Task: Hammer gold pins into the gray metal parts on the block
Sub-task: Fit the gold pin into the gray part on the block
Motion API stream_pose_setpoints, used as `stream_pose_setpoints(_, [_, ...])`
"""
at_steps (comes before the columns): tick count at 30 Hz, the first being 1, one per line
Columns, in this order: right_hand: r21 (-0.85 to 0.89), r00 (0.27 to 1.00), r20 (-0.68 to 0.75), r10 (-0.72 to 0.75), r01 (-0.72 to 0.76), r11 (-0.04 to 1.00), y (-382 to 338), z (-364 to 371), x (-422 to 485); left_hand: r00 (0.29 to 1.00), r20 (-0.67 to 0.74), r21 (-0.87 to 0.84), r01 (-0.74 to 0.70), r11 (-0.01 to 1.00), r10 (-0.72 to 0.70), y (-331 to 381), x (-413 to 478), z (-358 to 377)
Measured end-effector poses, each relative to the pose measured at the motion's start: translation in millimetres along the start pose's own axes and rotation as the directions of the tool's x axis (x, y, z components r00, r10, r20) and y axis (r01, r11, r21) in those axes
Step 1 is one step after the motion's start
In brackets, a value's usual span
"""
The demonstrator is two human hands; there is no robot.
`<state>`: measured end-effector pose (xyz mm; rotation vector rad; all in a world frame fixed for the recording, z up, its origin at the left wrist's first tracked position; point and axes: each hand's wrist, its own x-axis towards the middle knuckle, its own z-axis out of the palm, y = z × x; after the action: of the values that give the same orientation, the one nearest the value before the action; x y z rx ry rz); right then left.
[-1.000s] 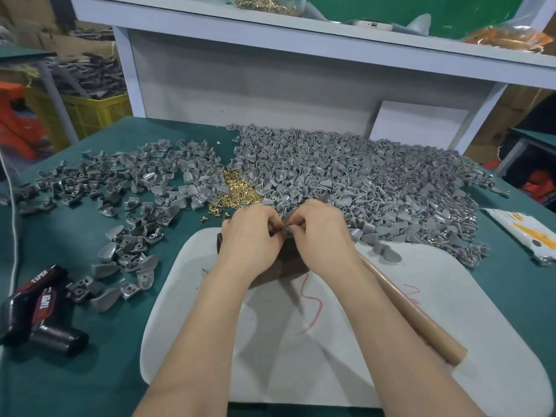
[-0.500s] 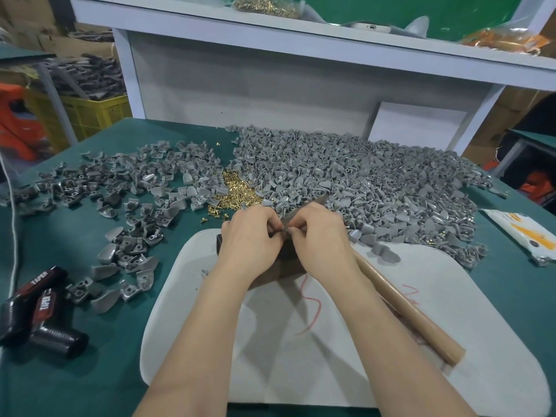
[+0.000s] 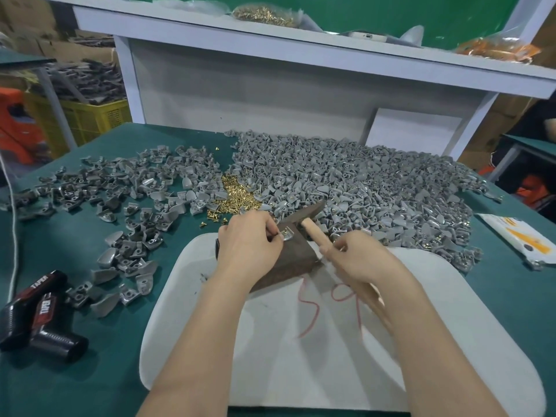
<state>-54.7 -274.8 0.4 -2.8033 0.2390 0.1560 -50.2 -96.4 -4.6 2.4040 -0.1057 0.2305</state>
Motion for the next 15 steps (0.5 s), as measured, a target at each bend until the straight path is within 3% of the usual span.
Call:
stream_pose_setpoints(6, [0.086, 0.993, -0.107, -0.057, 0.066, 0.994, -8, -12, -2, 1.0, 0.004, -0.003, 0.014, 1.0, -0.014, 0, -1, 0])
stream_pose_setpoints(9, [-0.072, 0.998, -0.033, -0.062, 0.059, 0.996, -16, -9, -2, 1.0, 0.007, -0.006, 0.021, 1.0, -0.021, 0, -1, 0])
stream_pose_setpoints(11, [-0.086, 0.998, 0.04, -0.044, 0.047, 0.995, -20, 0, -2, 1.0, 0.008, -0.013, 0.025, 1.0, -0.025, 0, -2, -1])
stream_pose_setpoints(15, [0.171, 0.999, -0.046, -0.003, 0.011, 0.985, -13, 11, -3, 1.0, 0.012, -0.023, 0.026, 0.999, -0.026, 0, -2, 0])
